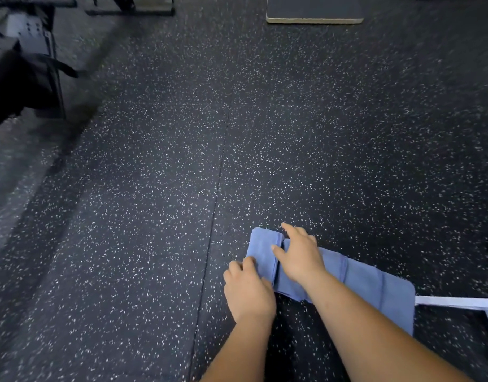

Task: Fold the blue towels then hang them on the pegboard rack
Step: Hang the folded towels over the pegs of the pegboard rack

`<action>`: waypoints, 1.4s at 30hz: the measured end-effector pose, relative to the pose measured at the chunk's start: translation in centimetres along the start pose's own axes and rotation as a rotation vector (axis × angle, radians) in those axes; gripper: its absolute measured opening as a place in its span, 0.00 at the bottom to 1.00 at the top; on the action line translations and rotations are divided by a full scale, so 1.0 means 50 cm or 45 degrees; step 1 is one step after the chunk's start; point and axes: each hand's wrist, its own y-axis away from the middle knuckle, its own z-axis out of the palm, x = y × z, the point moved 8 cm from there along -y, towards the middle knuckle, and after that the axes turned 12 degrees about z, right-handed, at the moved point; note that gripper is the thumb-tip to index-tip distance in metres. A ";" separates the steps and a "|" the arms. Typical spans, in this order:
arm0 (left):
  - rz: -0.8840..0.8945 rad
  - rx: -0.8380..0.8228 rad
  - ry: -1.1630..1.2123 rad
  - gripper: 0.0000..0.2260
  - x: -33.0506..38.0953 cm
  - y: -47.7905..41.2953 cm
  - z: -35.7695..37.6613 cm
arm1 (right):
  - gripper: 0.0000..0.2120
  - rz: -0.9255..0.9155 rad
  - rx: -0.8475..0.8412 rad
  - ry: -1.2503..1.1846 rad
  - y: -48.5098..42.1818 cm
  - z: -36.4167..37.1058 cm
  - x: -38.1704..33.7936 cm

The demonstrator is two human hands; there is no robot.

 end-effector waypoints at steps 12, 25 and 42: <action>-0.008 -0.013 0.162 0.20 -0.020 -0.008 0.033 | 0.24 -0.010 -0.077 0.074 -0.046 0.047 0.011; 0.009 -0.035 -0.011 0.26 -0.011 0.048 -0.003 | 0.23 0.111 -0.230 -0.354 0.059 0.056 0.037; 0.540 -0.001 0.387 0.15 0.180 0.248 -0.172 | 0.20 -0.007 0.033 -0.775 0.371 -0.222 0.077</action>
